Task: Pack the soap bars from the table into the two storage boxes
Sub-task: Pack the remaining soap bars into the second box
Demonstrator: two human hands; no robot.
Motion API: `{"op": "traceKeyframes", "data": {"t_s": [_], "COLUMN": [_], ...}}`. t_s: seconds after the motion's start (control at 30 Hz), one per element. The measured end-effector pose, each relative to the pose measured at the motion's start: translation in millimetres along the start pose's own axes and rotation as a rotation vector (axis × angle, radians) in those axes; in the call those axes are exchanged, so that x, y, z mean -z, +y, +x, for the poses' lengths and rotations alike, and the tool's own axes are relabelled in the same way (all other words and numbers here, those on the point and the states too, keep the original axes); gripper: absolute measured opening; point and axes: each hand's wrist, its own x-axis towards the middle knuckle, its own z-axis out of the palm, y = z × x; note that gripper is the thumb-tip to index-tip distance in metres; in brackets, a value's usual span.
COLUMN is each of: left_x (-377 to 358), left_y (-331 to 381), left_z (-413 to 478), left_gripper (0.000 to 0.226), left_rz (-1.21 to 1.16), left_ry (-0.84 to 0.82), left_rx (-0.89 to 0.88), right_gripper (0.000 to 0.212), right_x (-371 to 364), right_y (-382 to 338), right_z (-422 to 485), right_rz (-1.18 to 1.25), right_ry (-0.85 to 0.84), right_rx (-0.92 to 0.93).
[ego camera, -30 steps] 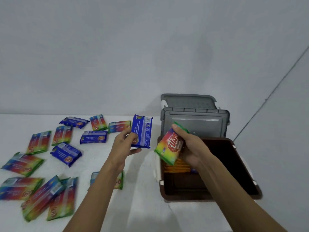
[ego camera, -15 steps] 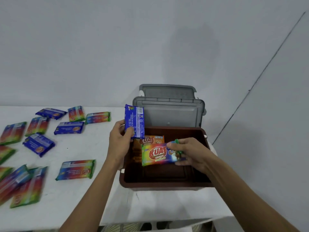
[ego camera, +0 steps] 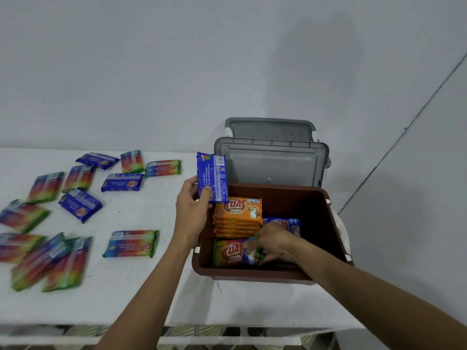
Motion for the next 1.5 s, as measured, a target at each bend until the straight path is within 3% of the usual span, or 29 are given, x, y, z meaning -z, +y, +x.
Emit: {"op": "traceKeyframes", "data": {"t_s": [0.13, 0.37, 0.47, 0.57, 0.6, 0.67, 0.83, 0.93, 1.07, 1.2, 1.33, 1.5], "left_x": [0.7, 2.3, 2.6, 4.4, 5.3, 6.7, 8.8, 9.7, 8.6, 5.8, 4.5, -1.8], "left_y": [-3.0, -3.0, -1.2, 0.5, 0.5, 0.6, 2.7, 5.5, 10.8, 19.8, 25.1, 28.6], "left_z": [1.4, 1.7, 0.8, -0.6, -0.8, -1.4, -2.0, -2.6, -3.0, -3.4, -1.6, -2.2], "left_gripper": [0.03, 0.032, 0.03, 0.028, 0.028, 0.029, 0.029, 0.036, 0.038, 0.035, 0.037, 0.04], "left_rz": [-0.007, -0.026, -0.041, -0.059, -0.059, -0.078, -0.04, 0.077, 0.223, 0.106, 0.001, 0.03], "left_ry": [-0.023, -0.044, -0.062, -0.095, -0.107, -0.129, -0.214, -0.35, -0.508, -0.533, -0.482, -0.467], "left_rx": [-0.003, 0.002, -0.005, -0.012, -0.013, -0.001, -0.06, -0.186, -0.284, -0.16, 0.001, 0.054], "right_gripper": [0.039, 0.066, 0.056, 0.03, 0.034, 0.039, 0.037, 0.045, 0.061, 0.07, 0.045, 0.023], "right_x": [-1.2, -1.3, -3.3, 4.7, 11.0, 24.6, 44.7, 44.8, 43.4, 49.3, 51.4, 43.5], "right_y": [3.7, 9.5, 6.6, -4.8, -11.4, -25.2, -54.3, -65.8, -64.3, -53.6, -43.3, -36.0], "right_z": [10.2, 18.2, 14.1, -3.6, -10.9, -23.5, -51.8, -55.9, -51.3, -52.7, -58.0, -54.1], "right_rz": [-0.428, -0.53, -0.585, -0.669, -0.687, -0.609, 0.023, 0.366, 0.549, 0.44, 0.051, -0.014], "right_ry": [0.152, 0.175, 0.138, 0.135, 0.155, 0.187, 0.294, 0.119, 0.018, -0.008, 0.135, 0.36], "right_rx": [0.118, 0.111, 0.111, 0.059, 0.031, 0.055, 0.415, 0.349, 0.244, 0.231, 0.378, 0.445]}}
